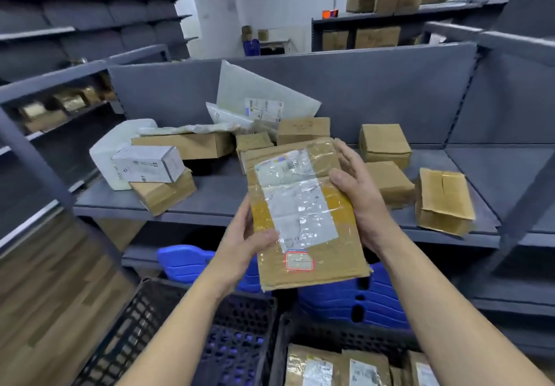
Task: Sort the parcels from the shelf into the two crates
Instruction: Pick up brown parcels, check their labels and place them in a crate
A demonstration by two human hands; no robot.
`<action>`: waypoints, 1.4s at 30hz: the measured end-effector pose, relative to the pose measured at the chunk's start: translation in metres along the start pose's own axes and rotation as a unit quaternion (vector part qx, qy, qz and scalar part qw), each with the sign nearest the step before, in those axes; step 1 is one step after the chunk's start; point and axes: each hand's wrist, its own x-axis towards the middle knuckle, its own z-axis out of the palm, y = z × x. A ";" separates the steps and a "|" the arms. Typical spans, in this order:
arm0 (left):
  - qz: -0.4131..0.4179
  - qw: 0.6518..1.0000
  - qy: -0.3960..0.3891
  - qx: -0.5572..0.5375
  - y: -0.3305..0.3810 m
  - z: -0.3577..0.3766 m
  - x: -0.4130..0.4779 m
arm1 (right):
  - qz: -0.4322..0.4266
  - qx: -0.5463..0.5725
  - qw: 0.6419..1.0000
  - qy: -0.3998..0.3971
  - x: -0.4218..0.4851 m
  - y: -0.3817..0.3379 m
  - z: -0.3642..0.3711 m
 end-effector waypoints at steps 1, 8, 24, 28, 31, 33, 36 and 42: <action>0.014 1.000 0.025 -0.012 -0.002 0.003 -0.001 | -0.007 -0.007 1.000 -0.007 -0.004 -0.003 0.001; 0.077 0.995 0.063 0.006 0.008 0.005 0.002 | 0.003 -0.101 0.991 -0.092 -0.055 0.028 -0.019; 0.048 0.997 0.050 -0.015 0.018 0.006 0.014 | -0.065 -0.054 0.996 -0.042 -0.073 0.033 0.001; 0.047 0.997 0.045 -0.051 0.014 0.004 0.018 | -0.099 -0.114 0.989 0.000 -0.079 0.046 0.006; 0.042 0.996 0.034 -0.076 0.016 0.005 0.019 | -0.153 -0.161 0.974 0.050 -0.086 0.056 0.012; 0.041 0.995 0.030 -0.083 0.018 0.008 0.018 | -0.170 -0.151 0.970 0.084 -0.087 0.060 0.017; 0.038 0.996 0.023 -0.075 0.021 0.010 0.019 | -0.145 -0.079 0.978 0.127 -0.086 0.057 0.025; 0.050 0.985 0.130 -0.098 0.023 -0.002 0.019 | 0.209 0.375 0.883 0.188 -0.063 0.026 0.028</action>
